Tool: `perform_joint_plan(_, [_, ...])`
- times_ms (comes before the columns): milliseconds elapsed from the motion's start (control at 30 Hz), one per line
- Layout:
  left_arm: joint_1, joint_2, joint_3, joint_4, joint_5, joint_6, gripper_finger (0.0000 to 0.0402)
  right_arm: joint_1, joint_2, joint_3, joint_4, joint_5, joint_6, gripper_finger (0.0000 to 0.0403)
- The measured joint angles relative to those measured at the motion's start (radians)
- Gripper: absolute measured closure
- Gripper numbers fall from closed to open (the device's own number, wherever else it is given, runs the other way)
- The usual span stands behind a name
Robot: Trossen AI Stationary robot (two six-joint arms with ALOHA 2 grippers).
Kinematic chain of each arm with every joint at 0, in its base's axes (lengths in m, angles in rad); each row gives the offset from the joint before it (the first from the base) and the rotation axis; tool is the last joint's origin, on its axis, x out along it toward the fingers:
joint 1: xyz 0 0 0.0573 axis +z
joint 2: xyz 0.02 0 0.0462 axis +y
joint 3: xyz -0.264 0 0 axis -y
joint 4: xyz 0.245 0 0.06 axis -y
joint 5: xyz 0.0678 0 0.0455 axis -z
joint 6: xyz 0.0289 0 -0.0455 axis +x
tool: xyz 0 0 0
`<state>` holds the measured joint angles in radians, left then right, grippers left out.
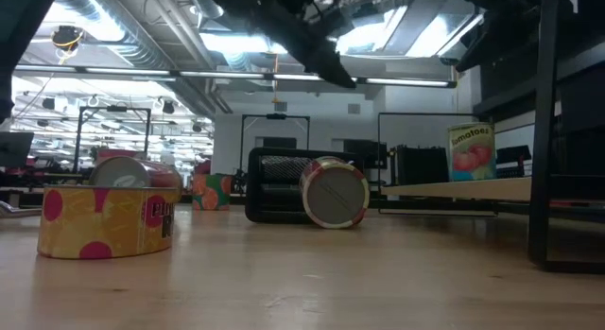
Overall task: Pick and place cans onto a shelf
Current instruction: Put the canned pears on the shelf
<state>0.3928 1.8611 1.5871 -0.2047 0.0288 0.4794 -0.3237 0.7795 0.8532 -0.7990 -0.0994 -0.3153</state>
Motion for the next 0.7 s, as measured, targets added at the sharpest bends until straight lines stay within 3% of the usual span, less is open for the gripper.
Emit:
perform_joint_plan(433, [0.087,0.147,0.0,0.035,0.022,0.14,0.0283,0.0,0.006,0.0,0.003,0.0,0.0,0.0372])
perform_joint_plan(700, [0.098,0.201,0.0,0.024,0.111,0.128,0.0284,0.0,0.006,0.0,0.002,0.0,0.0,0.0372])
